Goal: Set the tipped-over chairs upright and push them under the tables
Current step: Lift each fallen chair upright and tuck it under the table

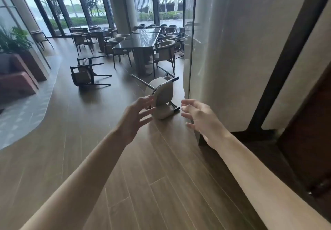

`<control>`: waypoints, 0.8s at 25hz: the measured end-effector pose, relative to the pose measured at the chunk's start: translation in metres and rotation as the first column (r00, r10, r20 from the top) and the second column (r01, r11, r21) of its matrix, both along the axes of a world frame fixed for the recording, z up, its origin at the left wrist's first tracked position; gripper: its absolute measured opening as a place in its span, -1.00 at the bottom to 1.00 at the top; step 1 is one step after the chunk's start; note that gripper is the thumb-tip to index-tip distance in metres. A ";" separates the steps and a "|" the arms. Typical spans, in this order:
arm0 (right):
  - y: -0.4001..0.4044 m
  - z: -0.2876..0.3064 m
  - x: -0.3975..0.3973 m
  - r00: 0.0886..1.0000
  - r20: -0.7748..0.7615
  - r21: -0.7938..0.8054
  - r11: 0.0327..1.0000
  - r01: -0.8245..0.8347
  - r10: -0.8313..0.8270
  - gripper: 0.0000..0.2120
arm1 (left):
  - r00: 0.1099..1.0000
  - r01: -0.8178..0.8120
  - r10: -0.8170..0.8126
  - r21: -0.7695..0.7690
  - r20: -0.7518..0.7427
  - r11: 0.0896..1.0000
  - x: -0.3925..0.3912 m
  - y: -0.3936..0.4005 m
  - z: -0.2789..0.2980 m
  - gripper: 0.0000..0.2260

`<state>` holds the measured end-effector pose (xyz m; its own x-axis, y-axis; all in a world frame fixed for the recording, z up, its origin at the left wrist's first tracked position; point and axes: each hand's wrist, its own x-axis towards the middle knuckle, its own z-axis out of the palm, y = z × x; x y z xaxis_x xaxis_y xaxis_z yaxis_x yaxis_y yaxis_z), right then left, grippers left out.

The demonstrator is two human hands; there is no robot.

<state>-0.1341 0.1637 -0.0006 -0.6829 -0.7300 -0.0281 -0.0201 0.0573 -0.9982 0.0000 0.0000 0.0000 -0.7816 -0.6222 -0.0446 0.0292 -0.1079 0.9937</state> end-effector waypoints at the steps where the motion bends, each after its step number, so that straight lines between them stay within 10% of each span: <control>1: -0.014 -0.001 -0.003 1.000 0.000 -0.005 1.000 0.013 -0.013 -0.72 | 1.000 -0.008 0.008 -0.010 0.001 1.000 -0.010 -0.008 -0.001 -0.67; 20: -0.313 -0.005 -0.147 1.000 0.002 -0.069 0.997 0.027 -0.027 -0.71 | 0.990 -0.142 0.143 -0.124 0.000 0.982 -0.117 -0.299 -0.010 -0.71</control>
